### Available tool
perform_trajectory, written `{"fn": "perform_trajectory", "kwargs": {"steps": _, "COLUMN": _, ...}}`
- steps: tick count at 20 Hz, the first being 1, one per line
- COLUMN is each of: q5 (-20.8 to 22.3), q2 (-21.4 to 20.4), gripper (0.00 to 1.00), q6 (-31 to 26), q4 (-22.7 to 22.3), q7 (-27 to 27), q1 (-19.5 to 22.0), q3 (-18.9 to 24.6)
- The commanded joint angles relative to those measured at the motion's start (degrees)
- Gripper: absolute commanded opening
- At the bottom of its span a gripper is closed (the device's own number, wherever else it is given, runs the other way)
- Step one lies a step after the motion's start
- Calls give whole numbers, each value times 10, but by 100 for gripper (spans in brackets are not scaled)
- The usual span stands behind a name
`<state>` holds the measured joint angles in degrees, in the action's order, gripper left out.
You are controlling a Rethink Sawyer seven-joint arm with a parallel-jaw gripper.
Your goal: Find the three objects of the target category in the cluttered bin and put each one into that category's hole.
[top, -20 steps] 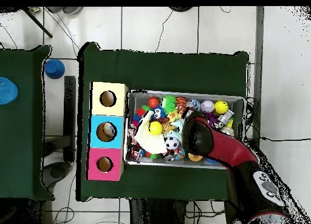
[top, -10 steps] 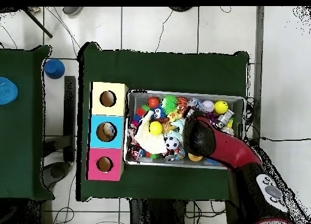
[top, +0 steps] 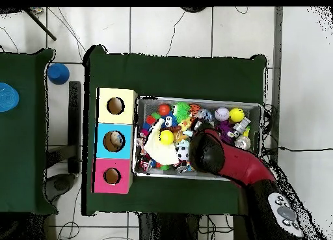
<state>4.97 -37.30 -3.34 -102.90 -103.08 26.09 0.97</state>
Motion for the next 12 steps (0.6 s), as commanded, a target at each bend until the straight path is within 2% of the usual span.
{"fn": "perform_trajectory", "kwargs": {"steps": 1, "q5": -38, "q2": -44, "gripper": 0, "q6": -99, "q4": -55, "q7": -110, "q1": -35, "q3": -18}}
{"fn": "perform_trajectory", "kwargs": {"steps": 12, "q5": -68, "q2": -86, "gripper": 0, "q6": -150, "q4": -67, "q7": -111, "q1": -68, "q3": -43}}
